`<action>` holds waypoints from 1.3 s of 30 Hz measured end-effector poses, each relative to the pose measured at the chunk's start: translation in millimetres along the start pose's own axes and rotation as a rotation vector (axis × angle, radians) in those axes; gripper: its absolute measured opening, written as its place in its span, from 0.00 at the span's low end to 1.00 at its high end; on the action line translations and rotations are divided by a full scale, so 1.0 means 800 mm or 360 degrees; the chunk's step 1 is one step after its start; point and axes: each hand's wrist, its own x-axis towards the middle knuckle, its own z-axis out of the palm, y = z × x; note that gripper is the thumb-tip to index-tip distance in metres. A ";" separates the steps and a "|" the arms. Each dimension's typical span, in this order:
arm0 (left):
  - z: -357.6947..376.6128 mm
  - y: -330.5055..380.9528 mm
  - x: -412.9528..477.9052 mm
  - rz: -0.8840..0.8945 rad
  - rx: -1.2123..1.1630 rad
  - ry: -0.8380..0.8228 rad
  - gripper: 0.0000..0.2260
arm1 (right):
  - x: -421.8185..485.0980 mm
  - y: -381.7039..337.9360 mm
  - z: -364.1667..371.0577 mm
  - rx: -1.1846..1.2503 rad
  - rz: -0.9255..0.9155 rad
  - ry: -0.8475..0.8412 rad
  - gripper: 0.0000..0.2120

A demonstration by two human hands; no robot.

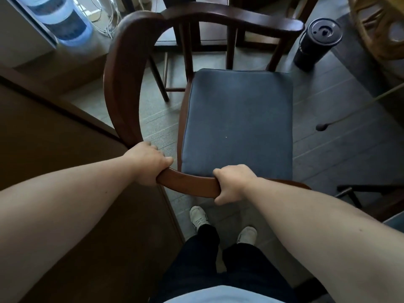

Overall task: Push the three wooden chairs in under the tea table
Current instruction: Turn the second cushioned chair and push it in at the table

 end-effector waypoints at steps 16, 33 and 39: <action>-0.074 0.218 0.045 0.0038 -0.0321 0.0143 0.14 | -0.150 0.150 0.002 -0.0243 0.0049 -0.0379 0.22; -0.133 0.325 0.071 0.0275 -0.0362 0.0160 0.18 | -0.233 0.259 0.019 -0.0323 0.0103 -0.0483 0.23; -0.161 0.236 0.021 0.0488 -0.0281 0.0513 0.17 | -0.241 0.245 0.010 -0.0347 0.0131 -0.0515 0.27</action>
